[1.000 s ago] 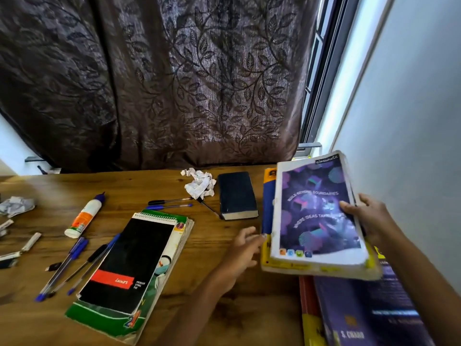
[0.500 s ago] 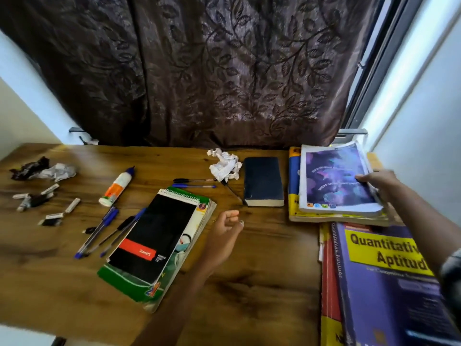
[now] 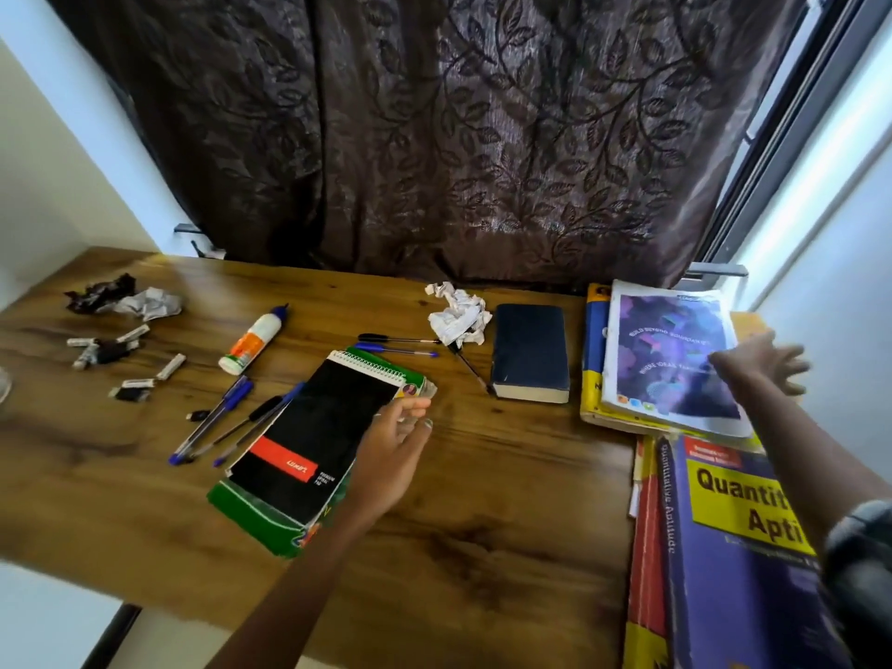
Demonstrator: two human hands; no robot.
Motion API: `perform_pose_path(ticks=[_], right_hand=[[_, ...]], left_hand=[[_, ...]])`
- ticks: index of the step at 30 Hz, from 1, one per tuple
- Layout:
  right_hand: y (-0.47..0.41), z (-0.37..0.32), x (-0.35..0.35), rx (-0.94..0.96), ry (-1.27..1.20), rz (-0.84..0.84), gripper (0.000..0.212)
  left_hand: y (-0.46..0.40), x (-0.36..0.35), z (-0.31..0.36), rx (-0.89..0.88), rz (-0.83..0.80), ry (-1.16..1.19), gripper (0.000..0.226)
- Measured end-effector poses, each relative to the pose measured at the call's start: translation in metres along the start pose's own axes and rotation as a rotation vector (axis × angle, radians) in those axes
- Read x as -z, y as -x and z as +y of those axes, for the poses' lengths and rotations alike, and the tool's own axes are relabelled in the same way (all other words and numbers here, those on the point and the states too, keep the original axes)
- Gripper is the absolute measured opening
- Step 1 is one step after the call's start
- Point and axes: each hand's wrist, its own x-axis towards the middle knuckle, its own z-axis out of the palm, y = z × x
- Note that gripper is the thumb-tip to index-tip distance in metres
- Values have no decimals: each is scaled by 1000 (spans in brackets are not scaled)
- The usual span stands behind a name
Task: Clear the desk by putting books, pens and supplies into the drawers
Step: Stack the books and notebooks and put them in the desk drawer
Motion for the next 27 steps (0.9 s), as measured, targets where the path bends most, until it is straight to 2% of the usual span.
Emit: perform_pose_path(ticks=[3, 5, 7, 9, 11, 13, 17, 19, 24, 27], right_hand=[[52, -22, -9, 192, -192, 162, 36], [102, -31, -24, 403, -329, 165, 28], [158, -36, -39, 579, -451, -3, 22], [212, -41, -52, 598, -472, -326, 20], [254, -41, -70, 543, -428, -600, 19], [282, -37, -83, 441, -415, -824, 22], [312, -29, -92, 164, -407, -1102, 31], [321, -26, -96, 67, -476, -1145, 32], [316, -25, -90, -45, -544, -1113, 27], [305, -17, -81, -94, -515, -1115, 24]], left_hand=[[-4, 29, -19, -18, 278, -261, 23], [-10, 50, -32, 94, 399, -403, 32], [-17, 69, -44, 305, 363, -500, 49], [-24, 85, -59, 477, 258, -550, 66], [-27, 92, -71, 529, 186, -583, 74], [-26, 95, -74, 506, 173, -613, 76], [-21, 92, -68, 507, 166, -608, 84], [-15, 87, -62, 490, 129, -593, 83], [-5, 74, -69, 488, 97, -454, 83], [-1, 72, -67, 499, 25, -278, 62]])
